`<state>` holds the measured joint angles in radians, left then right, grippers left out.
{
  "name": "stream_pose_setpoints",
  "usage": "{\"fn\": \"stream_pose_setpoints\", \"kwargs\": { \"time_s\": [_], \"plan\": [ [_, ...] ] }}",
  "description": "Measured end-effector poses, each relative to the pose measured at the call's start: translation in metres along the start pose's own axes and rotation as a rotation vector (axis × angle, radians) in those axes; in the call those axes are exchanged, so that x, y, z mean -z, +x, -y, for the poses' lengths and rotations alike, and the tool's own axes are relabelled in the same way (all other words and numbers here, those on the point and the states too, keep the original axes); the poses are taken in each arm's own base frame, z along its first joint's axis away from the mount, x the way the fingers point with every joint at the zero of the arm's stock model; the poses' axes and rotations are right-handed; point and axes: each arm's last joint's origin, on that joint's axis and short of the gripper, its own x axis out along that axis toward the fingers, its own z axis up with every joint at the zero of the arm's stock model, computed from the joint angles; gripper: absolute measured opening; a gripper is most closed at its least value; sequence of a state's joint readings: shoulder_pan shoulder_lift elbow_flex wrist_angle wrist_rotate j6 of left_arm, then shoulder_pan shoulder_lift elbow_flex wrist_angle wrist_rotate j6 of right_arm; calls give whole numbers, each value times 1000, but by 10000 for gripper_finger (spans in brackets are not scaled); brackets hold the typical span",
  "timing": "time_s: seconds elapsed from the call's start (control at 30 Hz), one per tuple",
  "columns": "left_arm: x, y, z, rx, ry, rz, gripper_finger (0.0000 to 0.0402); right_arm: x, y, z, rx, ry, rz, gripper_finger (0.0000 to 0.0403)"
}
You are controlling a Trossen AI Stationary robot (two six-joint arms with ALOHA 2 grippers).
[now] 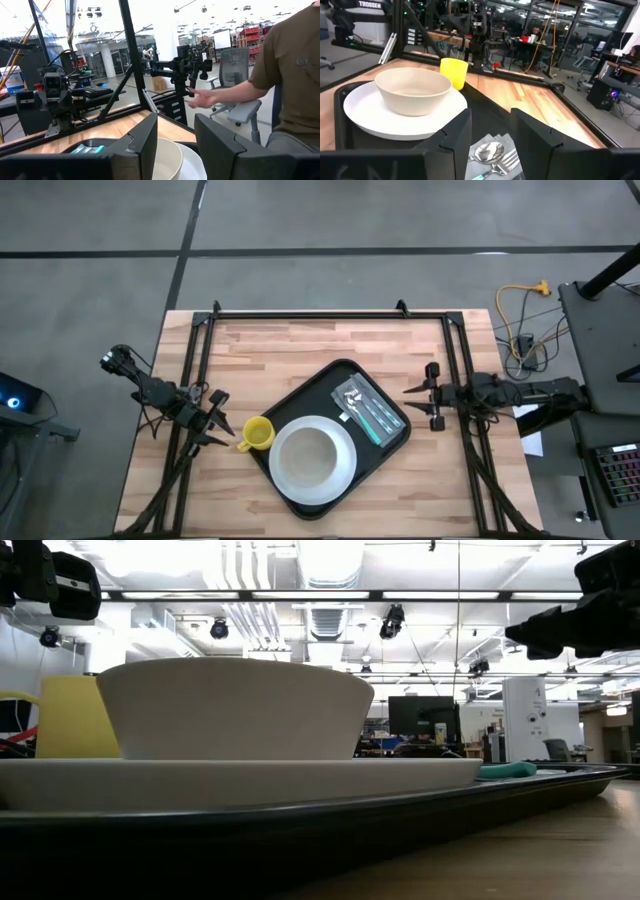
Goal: Set up tray
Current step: Return to Home Position
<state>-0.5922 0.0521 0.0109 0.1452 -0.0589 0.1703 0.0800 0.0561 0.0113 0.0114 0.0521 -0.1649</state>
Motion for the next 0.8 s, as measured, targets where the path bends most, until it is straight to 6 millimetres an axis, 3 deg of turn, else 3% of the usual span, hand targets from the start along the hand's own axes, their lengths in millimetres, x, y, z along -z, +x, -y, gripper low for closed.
{"fn": "stream_pose_setpoints", "kwargs": {
  "time_s": [0.8],
  "plan": [
    [0, 0, 0, 0, 0, 0, 116, 1, 1, 0, -2, 32, -12, 129]
  ]
}}
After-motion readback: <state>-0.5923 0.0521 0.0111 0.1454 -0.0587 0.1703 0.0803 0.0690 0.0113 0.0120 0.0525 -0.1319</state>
